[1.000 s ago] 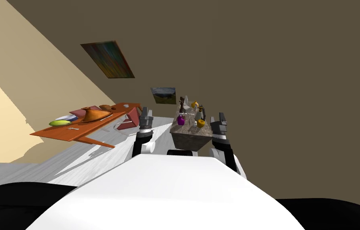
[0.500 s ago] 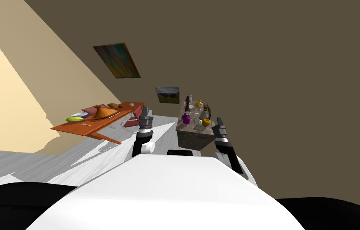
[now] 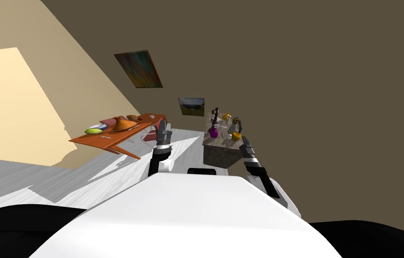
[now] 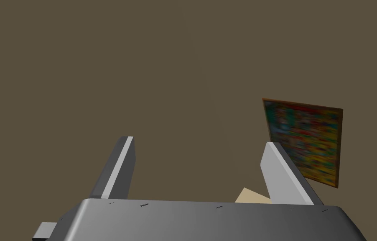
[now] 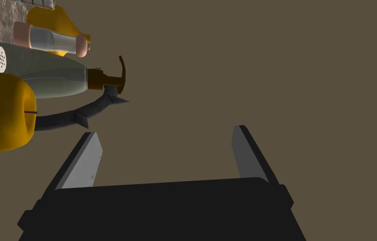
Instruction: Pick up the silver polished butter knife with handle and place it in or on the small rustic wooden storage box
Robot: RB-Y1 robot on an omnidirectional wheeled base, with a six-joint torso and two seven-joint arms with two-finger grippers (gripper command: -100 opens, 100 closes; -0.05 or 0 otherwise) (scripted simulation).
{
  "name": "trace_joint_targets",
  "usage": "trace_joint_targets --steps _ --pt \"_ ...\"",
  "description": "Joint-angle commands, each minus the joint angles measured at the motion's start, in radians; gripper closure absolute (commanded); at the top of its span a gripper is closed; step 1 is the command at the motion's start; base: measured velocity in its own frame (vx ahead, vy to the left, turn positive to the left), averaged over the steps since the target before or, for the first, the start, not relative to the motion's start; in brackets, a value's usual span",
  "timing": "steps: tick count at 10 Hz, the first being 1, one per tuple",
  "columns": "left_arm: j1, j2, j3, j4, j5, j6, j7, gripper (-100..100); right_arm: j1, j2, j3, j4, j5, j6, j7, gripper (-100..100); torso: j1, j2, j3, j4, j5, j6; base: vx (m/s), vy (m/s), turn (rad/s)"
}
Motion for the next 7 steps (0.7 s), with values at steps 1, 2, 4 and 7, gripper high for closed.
trace_joint_targets --steps 1,2,4,7 --pt "0.000 0.000 0.000 0.000 0.000 0.000 0.000 0 0.010 -0.028 -0.002 0.008 -0.005 0.006 0.006 -100 0.000 0.000 0.000 0.000 0.000 0.000 -0.041 0.098 0.021" --pt "0.000 0.000 0.000 0.000 0.000 0.000 0.000 0 0.025 -0.066 -0.002 0.039 -0.016 0.012 0.018 -100 -0.001 0.000 0.000 0.000 0.000 0.000 -0.038 0.093 0.040" --pt "0.000 0.000 0.000 0.000 0.000 0.000 0.000 0 0.040 -0.118 -0.001 0.071 -0.028 0.019 0.031 -100 -0.002 -0.001 0.000 0.000 0.000 0.000 -0.027 0.102 0.040" --pt "0.000 0.000 0.000 0.000 0.000 0.000 0.000 0 0.056 -0.185 0.003 0.103 -0.040 0.028 0.045 -100 0.000 -0.002 -0.001 0.000 0.000 0.000 -0.017 0.109 0.028"
